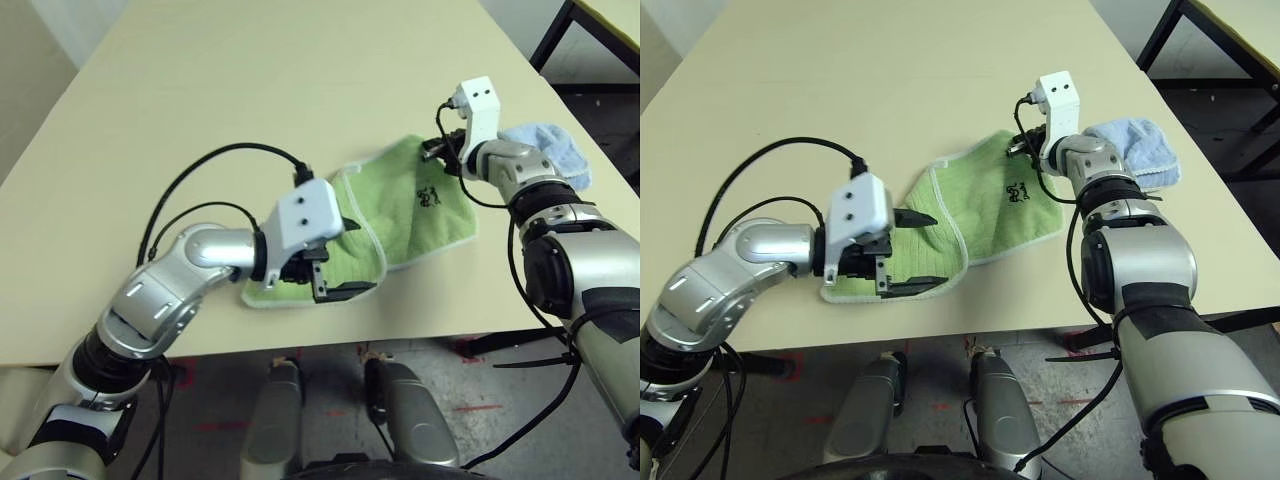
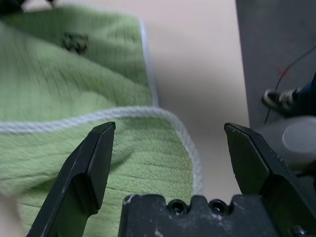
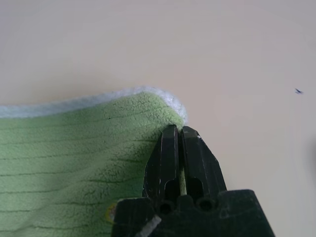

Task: Fold the towel and set it aside.

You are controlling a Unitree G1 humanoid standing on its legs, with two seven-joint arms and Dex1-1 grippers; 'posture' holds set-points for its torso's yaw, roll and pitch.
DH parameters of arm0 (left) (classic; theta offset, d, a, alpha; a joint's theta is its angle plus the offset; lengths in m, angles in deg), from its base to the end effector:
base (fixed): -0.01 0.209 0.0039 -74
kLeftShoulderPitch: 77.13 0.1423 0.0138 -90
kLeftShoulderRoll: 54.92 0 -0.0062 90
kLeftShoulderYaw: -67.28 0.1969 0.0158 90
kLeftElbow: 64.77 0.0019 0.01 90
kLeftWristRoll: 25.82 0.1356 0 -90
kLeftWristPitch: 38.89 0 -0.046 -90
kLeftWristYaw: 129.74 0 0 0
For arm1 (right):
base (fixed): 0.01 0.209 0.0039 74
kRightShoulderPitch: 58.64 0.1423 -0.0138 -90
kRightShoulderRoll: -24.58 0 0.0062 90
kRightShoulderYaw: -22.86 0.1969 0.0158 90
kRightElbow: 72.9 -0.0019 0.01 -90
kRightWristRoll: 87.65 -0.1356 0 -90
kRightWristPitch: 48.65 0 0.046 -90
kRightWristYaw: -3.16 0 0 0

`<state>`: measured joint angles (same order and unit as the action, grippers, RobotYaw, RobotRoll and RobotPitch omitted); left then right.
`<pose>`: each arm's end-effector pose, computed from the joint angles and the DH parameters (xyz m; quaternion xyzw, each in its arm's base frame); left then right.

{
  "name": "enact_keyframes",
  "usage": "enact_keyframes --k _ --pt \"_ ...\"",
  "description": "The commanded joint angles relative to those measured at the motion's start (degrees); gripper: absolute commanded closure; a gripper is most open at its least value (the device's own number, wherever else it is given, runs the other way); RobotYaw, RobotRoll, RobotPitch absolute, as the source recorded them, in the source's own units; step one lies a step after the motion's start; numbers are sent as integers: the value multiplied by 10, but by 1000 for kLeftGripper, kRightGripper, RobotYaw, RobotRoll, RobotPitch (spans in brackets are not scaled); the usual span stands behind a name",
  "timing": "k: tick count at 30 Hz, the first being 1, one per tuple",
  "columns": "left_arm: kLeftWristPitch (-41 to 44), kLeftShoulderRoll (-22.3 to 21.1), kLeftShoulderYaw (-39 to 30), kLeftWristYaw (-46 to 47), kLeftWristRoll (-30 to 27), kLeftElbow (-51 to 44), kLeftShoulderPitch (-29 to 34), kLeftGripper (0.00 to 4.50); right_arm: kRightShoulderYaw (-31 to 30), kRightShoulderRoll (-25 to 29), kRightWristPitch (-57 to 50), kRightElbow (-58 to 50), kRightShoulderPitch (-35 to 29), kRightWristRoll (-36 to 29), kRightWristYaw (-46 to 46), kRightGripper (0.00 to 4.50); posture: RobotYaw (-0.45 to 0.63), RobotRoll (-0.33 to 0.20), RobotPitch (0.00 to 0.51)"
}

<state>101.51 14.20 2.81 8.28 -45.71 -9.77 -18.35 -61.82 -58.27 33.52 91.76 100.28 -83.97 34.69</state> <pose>0.2242 0.1314 0.1781 0.2661 0.0953 -0.5806 0.7636 0.3805 -0.2200 0.1742 -0.1063 0.1402 0.1817 0.9675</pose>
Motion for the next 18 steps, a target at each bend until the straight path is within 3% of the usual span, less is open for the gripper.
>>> enact_keyframes --k 1,16,18 --pt "30 15 44 20 29 -2 -14 0 2 12 0 10 -10 2 -3 4486 170 0 173" --pt "33 55 158 33 141 76 -47 0 1 20 -5 9 -6 2 -5 4486 157 0 201" --pt "31 57 165 31 150 87 -43 380 1 20 -6 9 -4 2 -5 4500 154 0 204"
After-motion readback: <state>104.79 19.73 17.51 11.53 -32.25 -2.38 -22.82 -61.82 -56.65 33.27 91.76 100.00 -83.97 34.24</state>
